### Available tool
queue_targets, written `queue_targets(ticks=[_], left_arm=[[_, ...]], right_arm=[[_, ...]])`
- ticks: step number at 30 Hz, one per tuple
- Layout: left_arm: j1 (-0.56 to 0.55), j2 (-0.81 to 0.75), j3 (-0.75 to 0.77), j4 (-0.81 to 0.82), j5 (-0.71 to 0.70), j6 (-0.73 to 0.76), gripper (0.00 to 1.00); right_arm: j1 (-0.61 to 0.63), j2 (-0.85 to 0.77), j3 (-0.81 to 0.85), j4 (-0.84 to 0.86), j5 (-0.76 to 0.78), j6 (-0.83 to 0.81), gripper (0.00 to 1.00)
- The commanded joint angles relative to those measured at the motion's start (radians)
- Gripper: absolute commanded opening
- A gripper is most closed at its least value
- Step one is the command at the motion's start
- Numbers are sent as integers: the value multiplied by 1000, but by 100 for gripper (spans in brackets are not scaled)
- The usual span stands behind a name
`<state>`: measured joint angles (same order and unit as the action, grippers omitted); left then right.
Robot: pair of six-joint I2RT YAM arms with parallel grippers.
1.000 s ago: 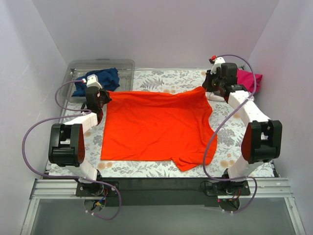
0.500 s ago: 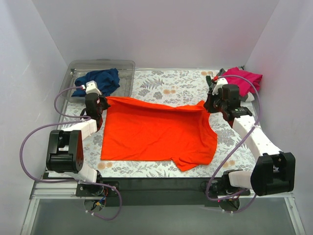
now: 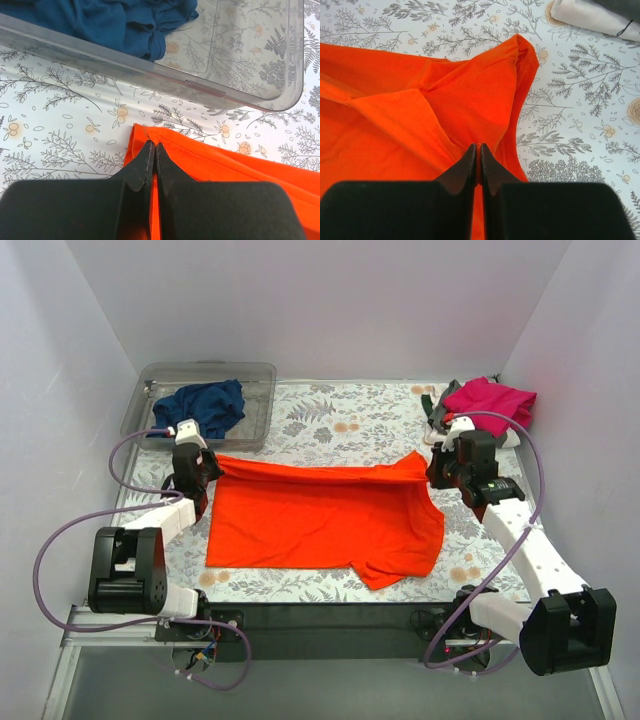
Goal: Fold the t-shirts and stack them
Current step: Fold the tshirt
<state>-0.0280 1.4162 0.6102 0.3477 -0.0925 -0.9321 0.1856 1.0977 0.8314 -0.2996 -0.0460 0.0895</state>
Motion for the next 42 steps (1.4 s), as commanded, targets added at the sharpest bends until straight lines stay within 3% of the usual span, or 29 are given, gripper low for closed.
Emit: queue_targets(ticks=[1, 7, 8, 9, 11, 12, 13, 15, 17, 23, 31, 42], left_arm=[[5, -68, -16, -35, -10, 19, 0], [5, -114, -50, -75, 10, -16, 1], [5, -125, -59, -91, 11, -36, 6], [5, -128, -64, -101, 4, -53, 20], [5, -157, -87, -131, -6, -74, 30], [5, -170, -99, -139, -21, -103, 41], [5, -210, -110, -147, -27, -114, 58], [5, -261, -147, -168, -55, -140, 71], [4, -341, -164, -170, -69, -154, 79], [-21, -349, -110, -165, 7, -160, 81], [-87, -162, -41, -110, 22, -142, 81], [-93, -174, -55, -85, 36, -129, 81]], right_arm=[[11, -33, -17, -19, 37, 18, 1], [32, -64, -46, -44, 89, 29, 1], [35, -62, -49, -45, 90, 30, 1], [40, -65, -54, -47, 98, 33, 1], [55, -65, -60, -55, 115, 36, 1], [61, -65, -61, -59, 127, 39, 1], [74, -65, -61, -67, 133, 41, 5], [87, -73, -58, -76, 155, 46, 18], [101, -81, -49, -85, 166, 49, 31], [114, -69, 20, -70, 164, 50, 46], [120, 163, 67, 77, 19, 44, 43], [137, 409, 104, 180, -121, 49, 39]])
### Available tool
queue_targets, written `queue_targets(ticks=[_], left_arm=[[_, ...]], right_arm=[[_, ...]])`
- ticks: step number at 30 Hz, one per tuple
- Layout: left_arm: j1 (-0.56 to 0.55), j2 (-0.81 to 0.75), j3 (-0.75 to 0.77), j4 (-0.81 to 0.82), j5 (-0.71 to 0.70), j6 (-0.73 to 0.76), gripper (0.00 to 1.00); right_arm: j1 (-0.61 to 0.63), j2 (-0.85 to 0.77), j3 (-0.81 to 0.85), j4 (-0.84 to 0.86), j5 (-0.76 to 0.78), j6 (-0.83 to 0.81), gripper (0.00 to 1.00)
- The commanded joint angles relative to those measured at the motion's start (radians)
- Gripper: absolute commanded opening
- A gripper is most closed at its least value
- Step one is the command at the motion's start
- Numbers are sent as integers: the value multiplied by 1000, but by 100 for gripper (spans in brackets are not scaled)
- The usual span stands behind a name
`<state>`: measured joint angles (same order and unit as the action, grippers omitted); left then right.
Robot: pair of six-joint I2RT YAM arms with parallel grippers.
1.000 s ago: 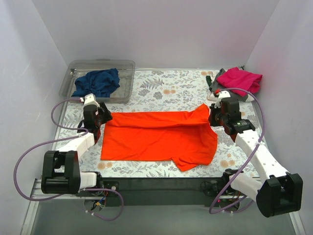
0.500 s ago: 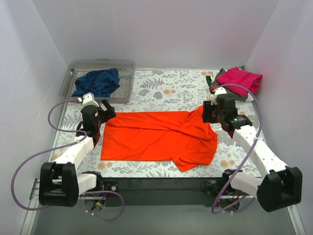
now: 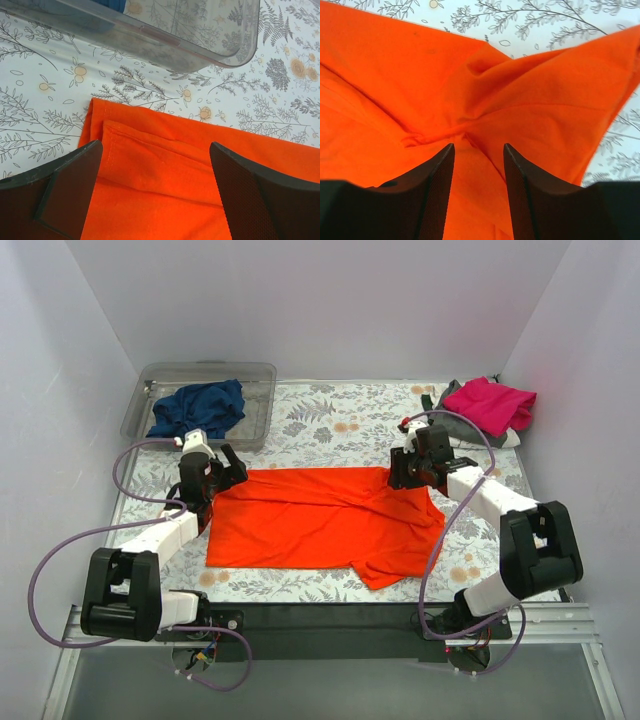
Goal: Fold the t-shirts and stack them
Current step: Fold the tshirt
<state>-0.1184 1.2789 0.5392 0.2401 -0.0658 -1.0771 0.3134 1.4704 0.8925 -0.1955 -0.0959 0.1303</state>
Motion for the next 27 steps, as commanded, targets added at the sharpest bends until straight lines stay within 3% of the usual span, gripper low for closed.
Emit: queue_targets(ticks=[1, 27], left_arm=[[-3, -41, 15, 22, 9, 16, 81], [-3, -75, -5, 24, 21, 9, 82]], right_arm=[[10, 47, 45, 86, -76, 9, 39], [24, 174, 28, 94, -156, 11, 32]])
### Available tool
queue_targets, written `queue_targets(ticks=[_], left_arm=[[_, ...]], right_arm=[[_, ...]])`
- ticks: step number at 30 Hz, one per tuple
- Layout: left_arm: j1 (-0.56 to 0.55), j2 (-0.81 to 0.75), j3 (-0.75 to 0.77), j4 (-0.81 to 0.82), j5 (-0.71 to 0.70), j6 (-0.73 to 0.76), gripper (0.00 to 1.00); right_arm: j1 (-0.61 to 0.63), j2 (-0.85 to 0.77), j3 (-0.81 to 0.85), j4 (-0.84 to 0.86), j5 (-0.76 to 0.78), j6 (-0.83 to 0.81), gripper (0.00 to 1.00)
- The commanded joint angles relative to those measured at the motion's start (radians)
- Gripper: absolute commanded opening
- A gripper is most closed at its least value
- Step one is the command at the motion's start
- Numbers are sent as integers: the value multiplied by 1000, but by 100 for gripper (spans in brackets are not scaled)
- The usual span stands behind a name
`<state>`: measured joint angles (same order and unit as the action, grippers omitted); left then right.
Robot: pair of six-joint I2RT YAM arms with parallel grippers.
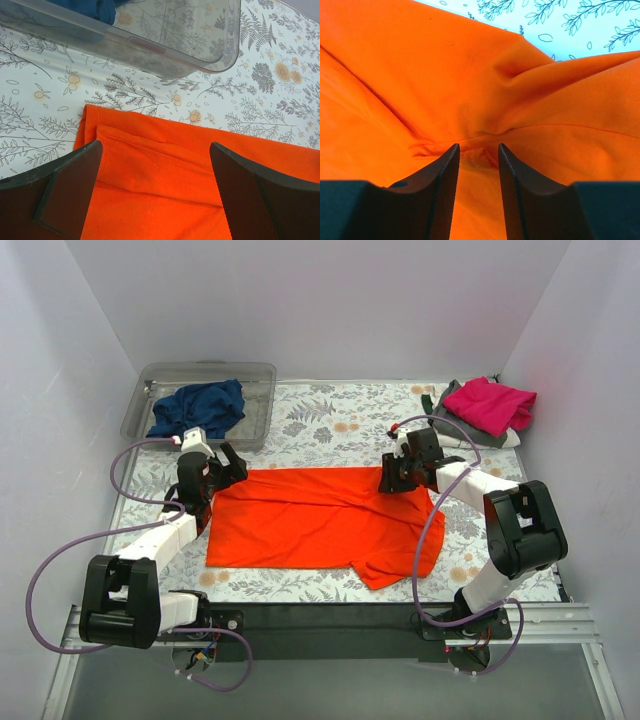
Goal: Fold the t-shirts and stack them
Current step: Fold the tshirt
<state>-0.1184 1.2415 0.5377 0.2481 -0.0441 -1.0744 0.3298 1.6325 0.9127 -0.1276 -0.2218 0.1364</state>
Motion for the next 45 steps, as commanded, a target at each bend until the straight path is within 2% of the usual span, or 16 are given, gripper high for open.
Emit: queue_targets(ticks=[1, 9, 15, 26, 42, 45], left_arm=[[-3, -37, -5, 16, 0, 8, 82], [-3, -63, -13, 11, -5, 10, 82], [-3, -68, -16, 10, -2, 10, 82], [-3, -65, -18, 10, 0, 7, 82], [-1, -36, -15, 11, 12, 2, 82], [-1, -31, -15, 14, 13, 1, 82]], right_arm=[[6, 13, 8, 23, -27, 5, 32], [6, 13, -6, 19, -27, 3, 25], [20, -37, -29, 10, -13, 6, 1], [87, -229, -169, -1, 24, 45, 1], [181, -339, -256, -52, 58, 109, 1], [192, -349, -267, -63, 55, 121, 6]])
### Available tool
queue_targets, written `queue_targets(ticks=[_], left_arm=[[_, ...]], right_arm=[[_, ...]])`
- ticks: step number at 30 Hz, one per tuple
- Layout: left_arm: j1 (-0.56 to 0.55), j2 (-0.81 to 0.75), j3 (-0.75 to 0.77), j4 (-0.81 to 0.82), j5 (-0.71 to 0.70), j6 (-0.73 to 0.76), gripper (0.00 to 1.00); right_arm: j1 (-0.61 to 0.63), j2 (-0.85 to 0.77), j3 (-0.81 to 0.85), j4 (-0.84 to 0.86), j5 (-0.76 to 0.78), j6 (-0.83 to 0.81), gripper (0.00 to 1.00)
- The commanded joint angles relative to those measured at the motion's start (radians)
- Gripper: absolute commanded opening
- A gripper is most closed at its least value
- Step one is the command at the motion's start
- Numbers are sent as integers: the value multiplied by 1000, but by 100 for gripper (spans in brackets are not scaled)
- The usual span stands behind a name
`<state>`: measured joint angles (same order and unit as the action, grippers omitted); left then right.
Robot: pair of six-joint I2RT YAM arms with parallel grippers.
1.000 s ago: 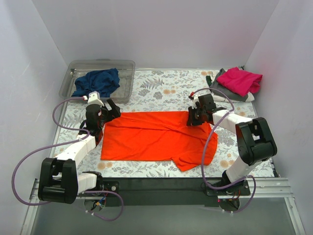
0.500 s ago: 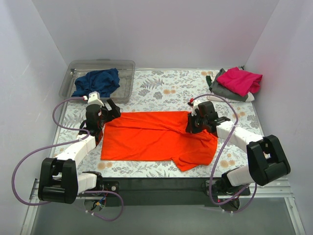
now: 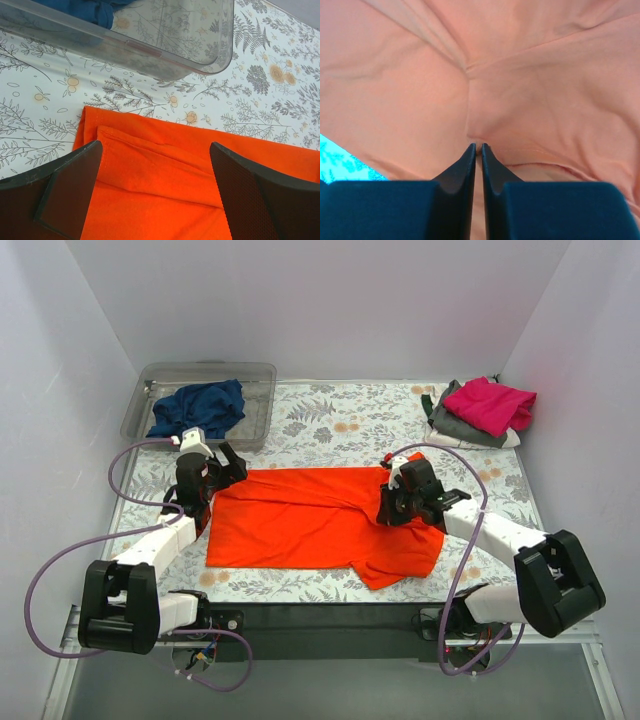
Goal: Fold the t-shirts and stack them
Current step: Fold the tshirt
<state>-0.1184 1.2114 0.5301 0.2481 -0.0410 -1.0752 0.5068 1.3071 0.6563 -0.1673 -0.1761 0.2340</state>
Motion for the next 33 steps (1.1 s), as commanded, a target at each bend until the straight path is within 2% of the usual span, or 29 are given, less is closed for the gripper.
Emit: queue_targets(ticks=[1, 4, 10, 16, 28, 33], left_arm=[[-3, -1, -7, 17, 13, 1, 82], [-3, 4, -7, 16, 15, 1, 82], [-3, 11, -9, 20, 13, 0, 82], [-3, 28, -4, 22, 15, 1, 82], [-3, 39, -7, 31, 27, -3, 82], [-3, 27, -9, 31, 21, 0, 82]], right_arm=[[16, -25, -15, -23, 7, 28, 9], [25, -26, -24, -26, -13, 31, 24], [33, -98, -18, -31, -30, 34, 34], [33, -120, 35, -29, 84, 18, 38], [26, 89, 92, 6, 365, 8, 37], [21, 75, 46, -43, 414, 37, 37]])
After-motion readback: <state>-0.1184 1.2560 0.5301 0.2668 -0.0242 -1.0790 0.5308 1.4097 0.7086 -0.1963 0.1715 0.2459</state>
